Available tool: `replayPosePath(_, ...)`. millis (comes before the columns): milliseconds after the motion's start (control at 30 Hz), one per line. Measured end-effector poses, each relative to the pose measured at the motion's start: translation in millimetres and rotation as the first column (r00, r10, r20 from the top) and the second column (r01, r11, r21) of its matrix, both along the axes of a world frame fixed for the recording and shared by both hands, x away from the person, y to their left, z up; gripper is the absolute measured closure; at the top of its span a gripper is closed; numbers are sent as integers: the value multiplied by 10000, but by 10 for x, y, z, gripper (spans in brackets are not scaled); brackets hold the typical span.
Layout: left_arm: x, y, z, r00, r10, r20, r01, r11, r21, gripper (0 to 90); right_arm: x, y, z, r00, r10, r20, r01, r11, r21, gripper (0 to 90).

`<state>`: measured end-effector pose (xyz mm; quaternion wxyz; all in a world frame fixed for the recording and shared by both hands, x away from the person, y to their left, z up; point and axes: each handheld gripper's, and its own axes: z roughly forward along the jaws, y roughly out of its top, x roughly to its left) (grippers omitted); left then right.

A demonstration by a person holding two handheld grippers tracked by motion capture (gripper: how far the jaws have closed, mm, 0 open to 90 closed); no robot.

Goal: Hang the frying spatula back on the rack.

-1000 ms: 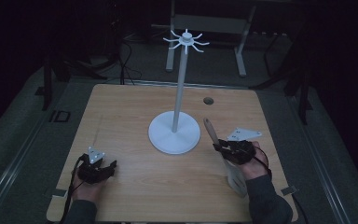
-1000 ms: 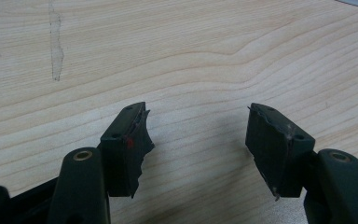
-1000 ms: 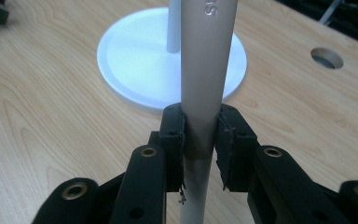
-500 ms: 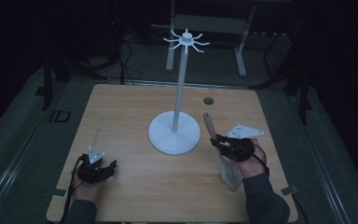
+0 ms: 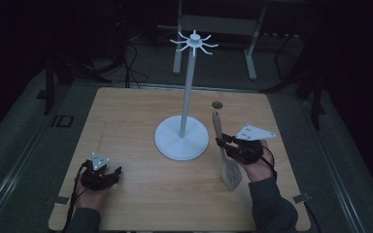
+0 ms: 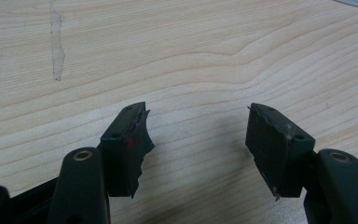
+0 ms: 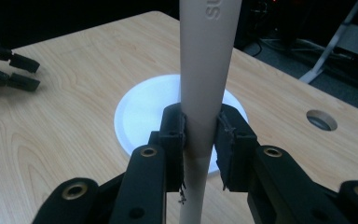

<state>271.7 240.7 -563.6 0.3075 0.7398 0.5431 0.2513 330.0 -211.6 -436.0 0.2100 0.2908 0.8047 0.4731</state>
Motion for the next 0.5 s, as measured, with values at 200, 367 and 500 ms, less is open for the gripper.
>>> replayPosePath(200, -1, 1, 1, 10000, 0, 3, 0, 10000, -3, 391, 10, 49, 59, 9999, 118, 115, -118, 9999, 10, 739)
replayPosePath(367, 0, 4, 1, 10000, 5, 32, -5, 10000, -2, 391, 17, 91, 99, 9995, 193, 246, -193, 9998, 21, 739)
replayPosePath(500, 0, 3, 1, 10000, 18, 35, -18, 10000, -15, 391, 26, 119, 126, 9992, 253, 305, -255, 9997, 64, 739)
